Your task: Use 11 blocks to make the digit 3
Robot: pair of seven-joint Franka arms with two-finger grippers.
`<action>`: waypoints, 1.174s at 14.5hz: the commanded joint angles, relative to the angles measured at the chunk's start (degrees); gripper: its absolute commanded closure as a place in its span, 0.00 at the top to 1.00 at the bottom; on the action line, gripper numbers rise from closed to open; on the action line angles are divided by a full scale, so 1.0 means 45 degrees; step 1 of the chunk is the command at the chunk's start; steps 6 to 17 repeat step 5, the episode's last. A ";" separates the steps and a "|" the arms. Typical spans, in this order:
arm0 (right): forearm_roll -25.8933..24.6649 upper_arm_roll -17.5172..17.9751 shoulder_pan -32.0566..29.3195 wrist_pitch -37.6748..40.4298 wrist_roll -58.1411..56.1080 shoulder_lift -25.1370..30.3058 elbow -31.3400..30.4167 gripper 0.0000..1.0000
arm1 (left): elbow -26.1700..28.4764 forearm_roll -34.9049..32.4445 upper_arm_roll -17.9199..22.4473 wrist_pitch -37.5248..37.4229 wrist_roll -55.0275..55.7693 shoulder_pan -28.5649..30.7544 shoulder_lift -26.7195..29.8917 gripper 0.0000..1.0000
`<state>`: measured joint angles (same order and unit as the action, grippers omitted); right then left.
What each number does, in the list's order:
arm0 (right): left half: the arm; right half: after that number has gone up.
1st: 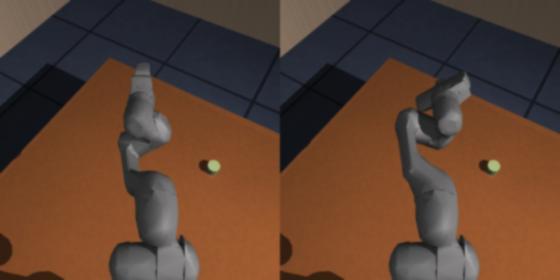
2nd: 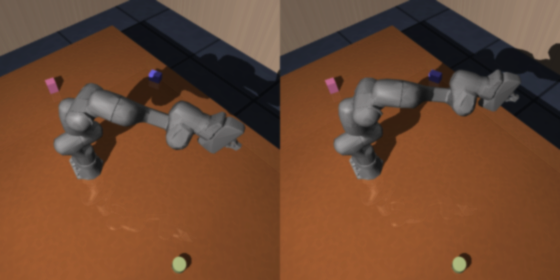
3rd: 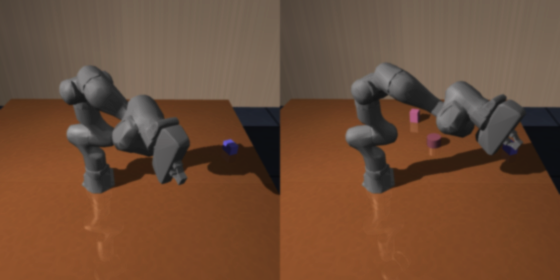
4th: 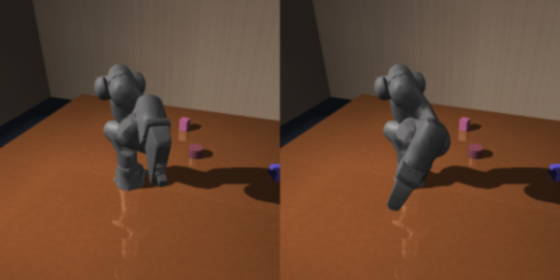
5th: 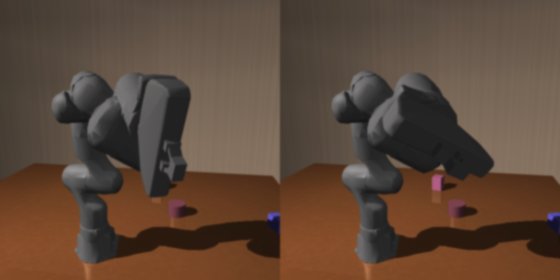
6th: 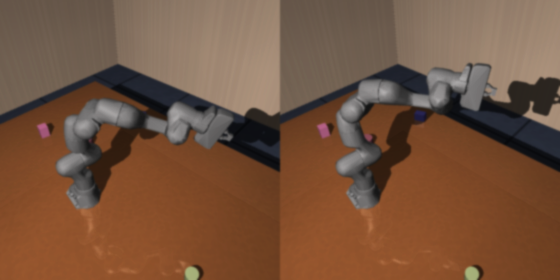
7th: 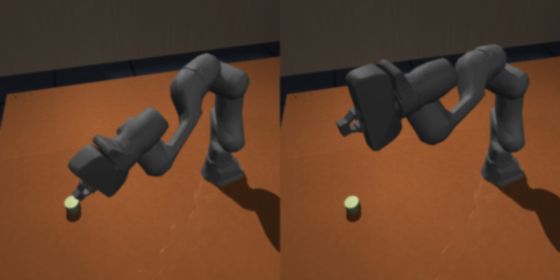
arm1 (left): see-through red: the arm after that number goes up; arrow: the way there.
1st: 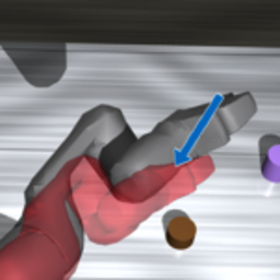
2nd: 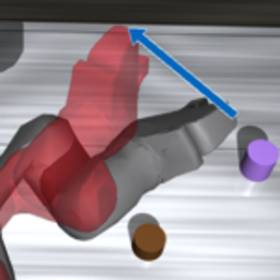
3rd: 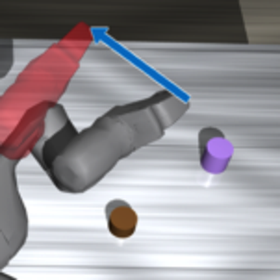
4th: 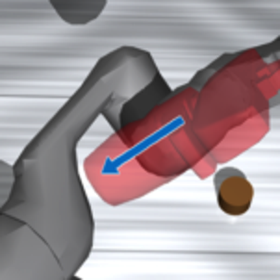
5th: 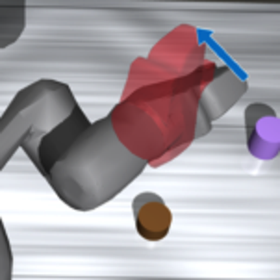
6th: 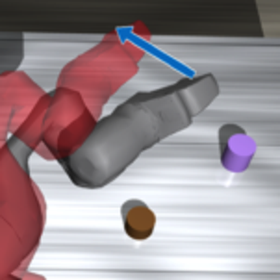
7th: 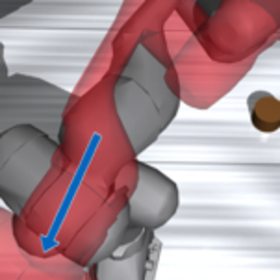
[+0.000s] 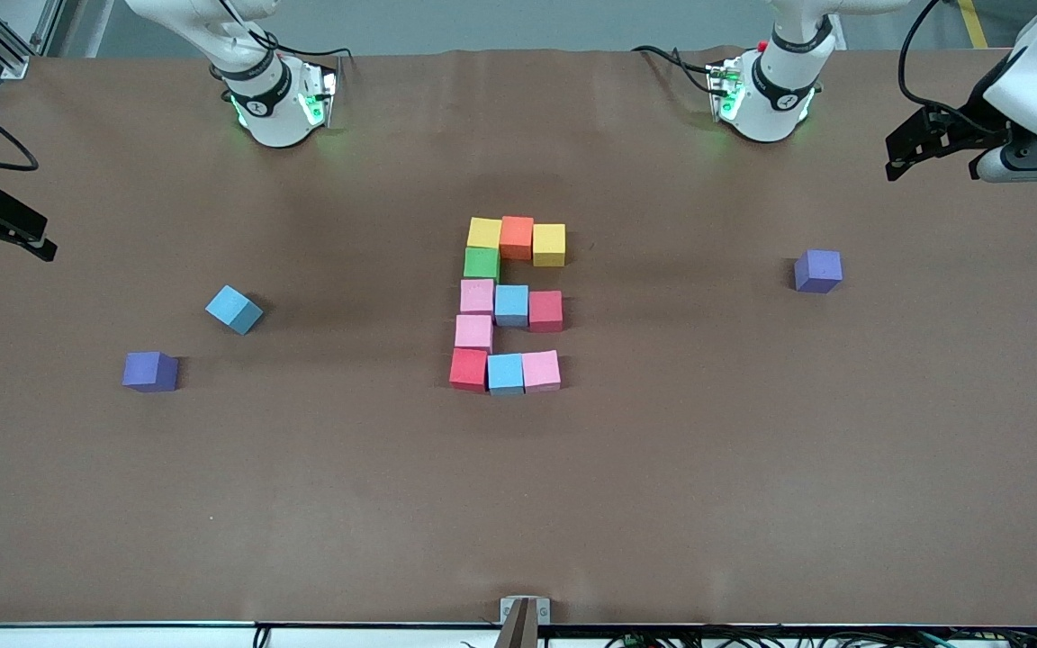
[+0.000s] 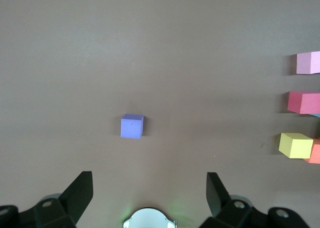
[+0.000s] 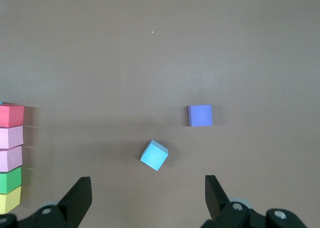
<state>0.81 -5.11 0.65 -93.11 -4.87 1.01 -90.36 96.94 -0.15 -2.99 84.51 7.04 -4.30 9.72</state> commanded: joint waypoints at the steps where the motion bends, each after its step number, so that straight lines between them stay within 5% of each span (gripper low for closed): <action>1: -0.0180 -0.0016 0.0070 0.0106 0.0164 0.0165 -0.0075 1.00 | -0.0232 -0.0277 0.0059 -0.0165 -0.0177 0.0193 0.0223 1.00; 17: -0.0160 -0.0016 0.0070 0.0106 0.0164 0.0165 -0.0075 1.00 | -0.0721 -0.0357 0.0117 -0.0166 -0.0214 0.0680 -0.0148 1.00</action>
